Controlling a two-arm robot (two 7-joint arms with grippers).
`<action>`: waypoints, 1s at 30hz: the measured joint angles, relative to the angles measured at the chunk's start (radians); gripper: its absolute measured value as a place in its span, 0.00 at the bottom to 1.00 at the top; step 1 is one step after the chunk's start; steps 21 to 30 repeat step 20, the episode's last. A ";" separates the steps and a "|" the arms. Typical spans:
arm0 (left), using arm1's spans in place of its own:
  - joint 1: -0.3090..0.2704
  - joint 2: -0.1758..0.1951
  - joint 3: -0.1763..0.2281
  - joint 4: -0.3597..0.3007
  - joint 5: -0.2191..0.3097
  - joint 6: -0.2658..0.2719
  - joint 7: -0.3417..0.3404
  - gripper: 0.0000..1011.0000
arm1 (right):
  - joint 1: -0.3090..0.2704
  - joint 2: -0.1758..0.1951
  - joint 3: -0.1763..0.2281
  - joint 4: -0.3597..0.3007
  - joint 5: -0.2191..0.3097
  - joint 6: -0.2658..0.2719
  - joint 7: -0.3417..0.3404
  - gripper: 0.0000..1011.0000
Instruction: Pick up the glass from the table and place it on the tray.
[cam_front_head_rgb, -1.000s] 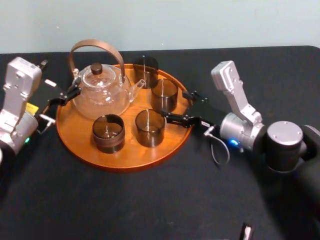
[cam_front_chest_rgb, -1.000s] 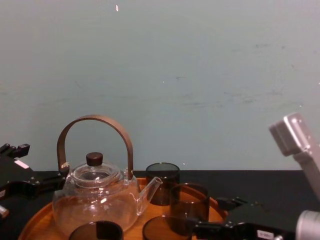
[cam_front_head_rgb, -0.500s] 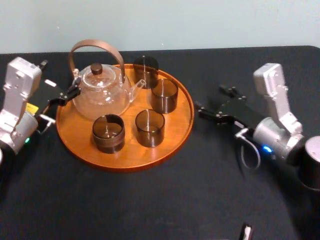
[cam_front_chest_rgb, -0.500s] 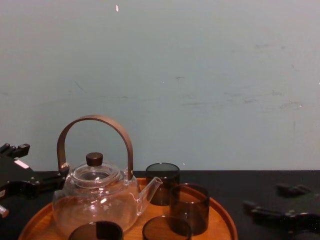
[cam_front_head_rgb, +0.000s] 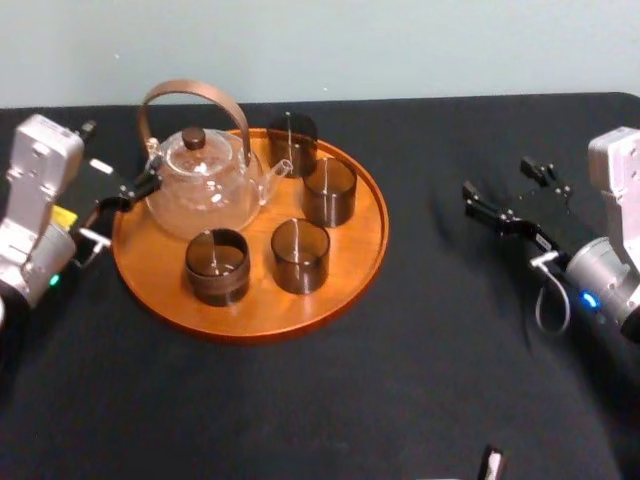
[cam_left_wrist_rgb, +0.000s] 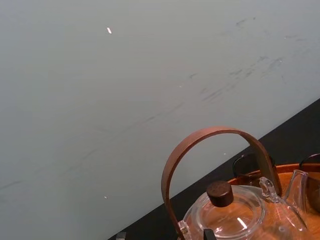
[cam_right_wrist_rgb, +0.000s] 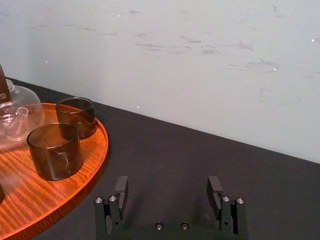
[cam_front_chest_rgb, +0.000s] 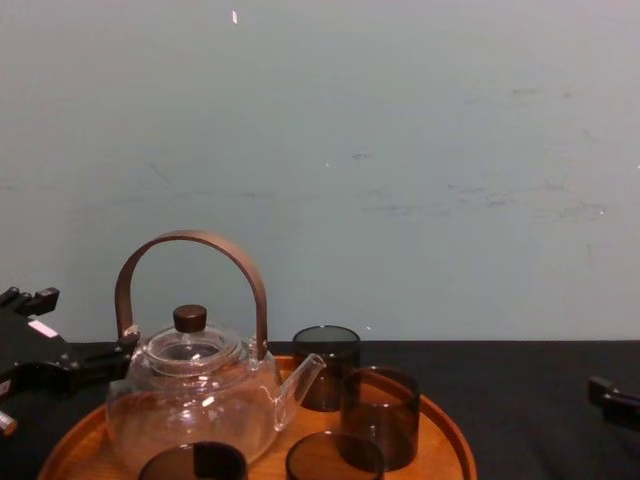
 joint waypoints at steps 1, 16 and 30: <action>0.000 0.000 0.000 0.000 0.000 0.000 0.000 0.99 | 0.001 0.000 -0.001 0.001 0.000 0.000 0.001 0.99; 0.000 0.000 0.000 0.000 0.000 0.000 0.000 0.99 | 0.009 -0.001 -0.011 0.008 0.002 0.001 0.016 0.99; 0.000 0.000 0.000 0.000 0.000 0.000 0.000 0.99 | 0.009 -0.001 -0.012 0.008 0.003 0.001 0.017 0.99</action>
